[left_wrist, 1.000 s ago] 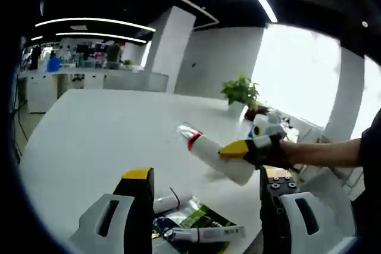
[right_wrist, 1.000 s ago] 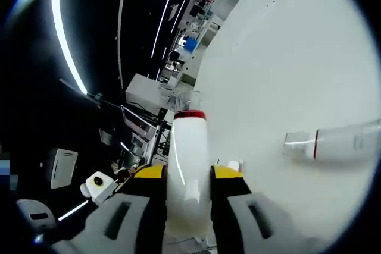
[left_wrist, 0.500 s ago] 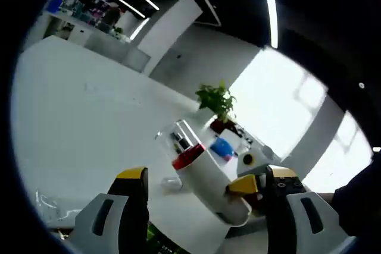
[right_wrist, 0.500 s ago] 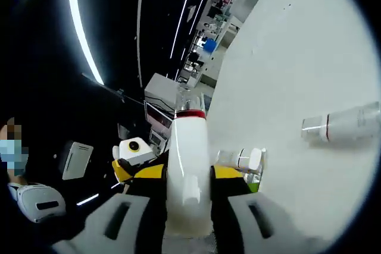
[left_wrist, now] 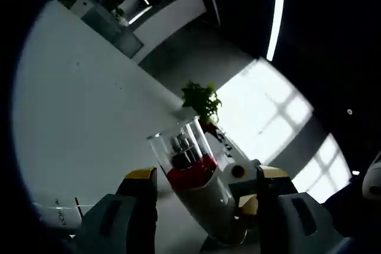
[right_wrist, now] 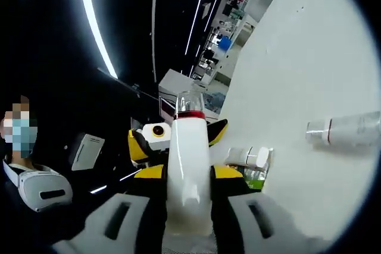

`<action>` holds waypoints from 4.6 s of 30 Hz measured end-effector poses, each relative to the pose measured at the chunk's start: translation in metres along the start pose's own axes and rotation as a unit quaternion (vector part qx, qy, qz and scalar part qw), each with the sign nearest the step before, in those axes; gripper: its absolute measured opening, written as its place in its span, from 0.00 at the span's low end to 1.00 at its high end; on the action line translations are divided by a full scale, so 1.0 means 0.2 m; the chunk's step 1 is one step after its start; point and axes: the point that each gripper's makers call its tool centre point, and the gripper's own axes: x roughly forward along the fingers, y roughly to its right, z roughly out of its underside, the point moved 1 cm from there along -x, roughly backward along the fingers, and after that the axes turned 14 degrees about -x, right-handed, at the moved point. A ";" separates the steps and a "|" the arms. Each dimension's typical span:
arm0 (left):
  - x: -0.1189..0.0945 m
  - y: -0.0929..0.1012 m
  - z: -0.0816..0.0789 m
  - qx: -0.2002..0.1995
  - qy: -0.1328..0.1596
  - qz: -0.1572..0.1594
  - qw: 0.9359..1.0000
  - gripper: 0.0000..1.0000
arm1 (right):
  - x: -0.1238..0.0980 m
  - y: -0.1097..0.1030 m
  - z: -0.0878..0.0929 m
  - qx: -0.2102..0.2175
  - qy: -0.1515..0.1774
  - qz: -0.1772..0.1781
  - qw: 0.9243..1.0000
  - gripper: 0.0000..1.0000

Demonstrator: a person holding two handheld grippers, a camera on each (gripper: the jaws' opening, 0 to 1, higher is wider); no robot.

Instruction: Arrange the skincare products in the storage area until every visible bottle or jar stands upright without overlapping.

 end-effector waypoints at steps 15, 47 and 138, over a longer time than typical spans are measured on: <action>0.06 0.04 0.02 -0.072 0.050 0.012 0.996 0.31 | -0.11 0.01 -0.01 -0.011 -0.013 -0.048 0.999 0.27; 0.07 0.07 0.15 0.182 0.046 -0.086 0.978 0.29 | -0.08 0.15 0.19 -0.351 -0.166 0.030 0.921 0.32; 0.01 -0.10 0.34 0.380 -0.090 -0.139 0.910 0.71 | -0.28 0.24 0.14 -0.458 -0.157 0.151 0.862 0.80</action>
